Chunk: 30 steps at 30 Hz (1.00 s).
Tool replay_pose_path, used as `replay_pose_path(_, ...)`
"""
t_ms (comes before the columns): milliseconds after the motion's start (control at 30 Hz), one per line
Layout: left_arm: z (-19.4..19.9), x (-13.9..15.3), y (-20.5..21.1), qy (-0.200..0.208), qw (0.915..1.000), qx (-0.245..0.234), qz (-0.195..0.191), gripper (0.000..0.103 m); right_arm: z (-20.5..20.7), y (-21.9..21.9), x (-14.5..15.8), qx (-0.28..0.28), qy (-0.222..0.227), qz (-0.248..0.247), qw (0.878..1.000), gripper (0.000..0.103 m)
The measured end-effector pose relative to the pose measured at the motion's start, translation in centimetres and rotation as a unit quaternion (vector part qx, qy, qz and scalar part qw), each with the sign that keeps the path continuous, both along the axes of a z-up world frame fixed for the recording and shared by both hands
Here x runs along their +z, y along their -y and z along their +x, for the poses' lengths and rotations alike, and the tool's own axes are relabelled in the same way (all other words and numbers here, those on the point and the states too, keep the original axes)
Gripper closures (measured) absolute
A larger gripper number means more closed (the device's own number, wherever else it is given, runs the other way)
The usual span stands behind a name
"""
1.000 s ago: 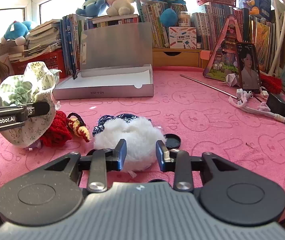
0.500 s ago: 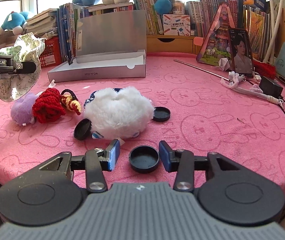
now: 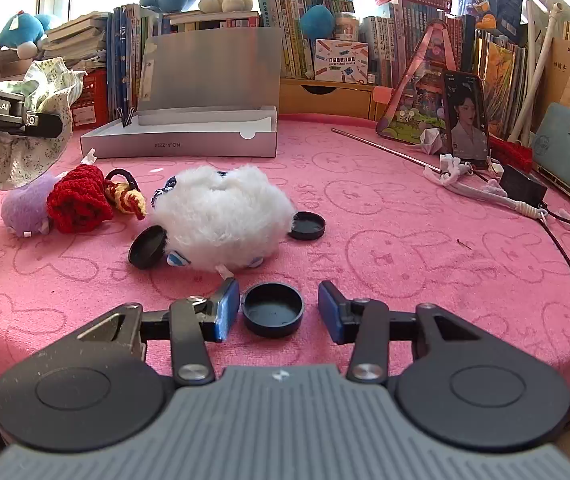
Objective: Organize objects
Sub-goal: 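Hold the cloth raised in the left gripper while the right gripper grasps a black round lid, then carry the cloth with the left gripper while the right gripper carries the lid into the silver box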
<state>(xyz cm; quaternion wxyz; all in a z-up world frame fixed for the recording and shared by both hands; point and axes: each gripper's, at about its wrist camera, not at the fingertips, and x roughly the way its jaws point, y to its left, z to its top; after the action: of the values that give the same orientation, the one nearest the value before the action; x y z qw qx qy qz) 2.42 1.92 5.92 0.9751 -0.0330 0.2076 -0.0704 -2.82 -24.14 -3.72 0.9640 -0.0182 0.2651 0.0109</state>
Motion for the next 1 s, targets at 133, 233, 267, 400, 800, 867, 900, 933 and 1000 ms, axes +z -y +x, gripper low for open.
replay_pose_path(133,0.0,-0.1,-0.2,-0.002,1.0,0.005,0.0,0.063,0.0,-0.1,0.1,0.005,-0.003,0.001,1.0,0.066)
replay_pose_path(233,0.1,-0.2,-0.3,-0.003,1.0,0.006,0.0,0.063,0.0,0.0,0.2,0.005,-0.004,0.006,1.0,0.066)
replay_pose_path(267,0.1,-0.2,-0.3,-0.004,1.0,0.006,0.0,0.063,0.0,0.1,0.2,0.004,-0.003,0.01,1.0,0.066)
replay_pose_path(400,0.1,-0.2,-0.3,-0.003,1.0,0.007,-0.001,0.063,0.3,0.6,1.0,0.0,0.004,0.022,1.0,0.066)
replay_pose_path(800,1.6,0.5,-0.7,-0.006,0.9998,0.005,-0.017,0.062,3.6,2.1,4.3,-0.009,0.019,0.074,0.997,0.066)
replay_pose_path(867,2.0,0.7,-0.6,-0.005,0.9998,0.003,-0.018,0.062,4.3,2.1,4.6,-0.011,0.021,0.076,0.997,0.066)
replay_pose_path(900,2.1,0.8,-0.5,-0.004,0.9998,0.002,-0.017,0.062,4.6,2.2,4.8,-0.012,0.021,0.077,0.997,0.066)
replay_pose_path(933,2.3,0.9,-0.5,-0.003,0.9998,0.001,-0.017,0.062,5.0,2.2,4.9,-0.013,0.021,0.078,0.997,0.066)
replay_pose_path(1000,2.7,1.1,-0.4,-0.002,0.9998,-0.002,-0.018,0.063,5.7,2.4,5.2,-0.013,0.022,0.081,0.996,0.066)
